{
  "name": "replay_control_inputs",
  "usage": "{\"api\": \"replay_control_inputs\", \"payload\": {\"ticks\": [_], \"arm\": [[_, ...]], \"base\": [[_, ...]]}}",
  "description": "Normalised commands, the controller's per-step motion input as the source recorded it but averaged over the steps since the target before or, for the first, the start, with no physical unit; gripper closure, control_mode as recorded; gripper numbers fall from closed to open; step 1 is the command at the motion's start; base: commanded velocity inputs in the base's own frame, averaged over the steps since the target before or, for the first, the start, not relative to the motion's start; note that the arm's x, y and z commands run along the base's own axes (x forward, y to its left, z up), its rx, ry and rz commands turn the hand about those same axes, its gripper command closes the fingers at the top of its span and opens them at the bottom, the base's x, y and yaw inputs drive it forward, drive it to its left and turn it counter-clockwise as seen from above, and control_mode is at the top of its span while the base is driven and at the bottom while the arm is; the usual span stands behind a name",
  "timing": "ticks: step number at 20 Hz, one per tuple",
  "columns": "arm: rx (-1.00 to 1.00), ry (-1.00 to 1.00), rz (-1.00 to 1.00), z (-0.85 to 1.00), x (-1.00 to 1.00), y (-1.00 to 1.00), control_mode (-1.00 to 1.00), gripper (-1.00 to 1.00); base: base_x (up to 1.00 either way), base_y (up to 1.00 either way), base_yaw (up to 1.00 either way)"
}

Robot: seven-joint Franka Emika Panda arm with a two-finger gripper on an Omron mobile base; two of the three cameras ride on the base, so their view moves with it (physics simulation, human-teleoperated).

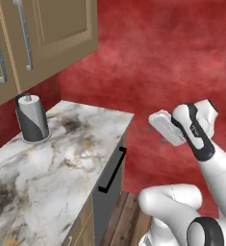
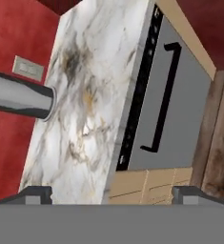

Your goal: Open the dishwasher door and pull out the top rack.

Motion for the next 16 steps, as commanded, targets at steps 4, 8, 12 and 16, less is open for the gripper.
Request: {"api": "replay_control_inputs", "payload": {"ticks": [4,8,12,16], "arm": [[0.28,0.0,-0.1,-0.66,0.0,-0.17,-1.0,-1.0],[0.3,0.0,-0.08,-0.67,0.02,-0.16,-1.0,-1.0],[0.29,0.01,-0.06,-0.65,0.12,-0.05,-1.0,-1.0],[0.23,0.0,-0.01,-0.57,0.23,0.0,-1.0,-1.0]], "base": [[0.0,0.0,0.0],[0.0,0.0,0.0],[0.0,0.0,0.0],[0.0,0.0,0.0]]}}
